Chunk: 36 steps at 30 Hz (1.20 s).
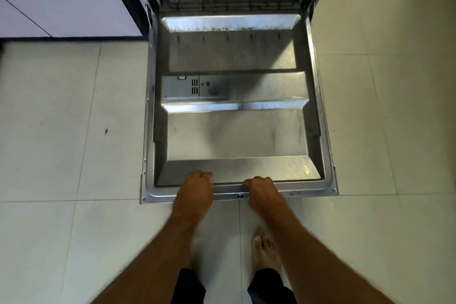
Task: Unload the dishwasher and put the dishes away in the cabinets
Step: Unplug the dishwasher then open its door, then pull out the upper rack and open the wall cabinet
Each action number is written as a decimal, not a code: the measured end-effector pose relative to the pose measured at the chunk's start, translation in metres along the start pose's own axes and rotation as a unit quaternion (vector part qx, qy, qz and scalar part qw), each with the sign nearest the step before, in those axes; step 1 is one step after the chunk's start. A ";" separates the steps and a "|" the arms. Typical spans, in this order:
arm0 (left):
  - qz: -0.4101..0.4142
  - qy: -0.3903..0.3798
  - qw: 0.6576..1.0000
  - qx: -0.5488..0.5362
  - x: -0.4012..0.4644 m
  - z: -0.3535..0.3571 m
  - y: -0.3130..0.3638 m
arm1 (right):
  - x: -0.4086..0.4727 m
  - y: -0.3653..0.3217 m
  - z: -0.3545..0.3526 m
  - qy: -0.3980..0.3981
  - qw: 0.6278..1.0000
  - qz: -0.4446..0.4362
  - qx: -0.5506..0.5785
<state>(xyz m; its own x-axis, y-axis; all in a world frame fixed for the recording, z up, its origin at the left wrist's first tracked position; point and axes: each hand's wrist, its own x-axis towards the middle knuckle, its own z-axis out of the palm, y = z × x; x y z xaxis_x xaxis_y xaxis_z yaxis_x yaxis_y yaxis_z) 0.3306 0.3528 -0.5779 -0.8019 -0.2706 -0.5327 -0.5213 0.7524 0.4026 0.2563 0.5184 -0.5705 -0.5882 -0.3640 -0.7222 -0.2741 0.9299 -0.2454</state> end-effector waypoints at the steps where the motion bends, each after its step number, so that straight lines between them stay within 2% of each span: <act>1: -0.006 0.012 1.000 -0.007 -0.003 -0.009 0.002 | -0.005 -0.004 -0.005 0.003 1.000 -0.003 0.000; 10: 0.006 0.054 0.998 -0.019 -0.036 -0.107 0.030 | -0.049 -0.036 -0.074 0.062 0.998 -0.027 0.020; 15: 0.000 0.051 0.999 -0.008 -0.049 -0.177 0.062 | -0.072 -0.063 -0.144 0.105 0.993 -0.038 0.041; 24: 0.069 0.095 0.993 0.003 -0.047 -0.300 0.104 | -0.091 -0.122 -0.281 0.229 0.970 -0.040 0.072; 30: 0.092 0.132 0.987 -0.002 -0.002 -0.377 0.134 | -0.071 -0.135 -0.364 0.313 0.942 -0.025 0.119; 36: 0.118 0.202 0.972 0.017 0.071 -0.435 0.181 | -0.027 -0.130 -0.436 0.336 0.938 -0.033 0.082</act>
<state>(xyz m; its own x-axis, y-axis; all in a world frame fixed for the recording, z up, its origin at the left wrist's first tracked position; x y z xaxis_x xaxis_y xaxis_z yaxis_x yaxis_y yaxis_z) 0.0525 0.2085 -0.2193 -0.9509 -0.2965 -0.0889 -0.3039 0.8395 0.4504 -0.0243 0.3843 -0.2374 -0.9356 -0.3222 -0.1445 -0.2396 0.8797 -0.4108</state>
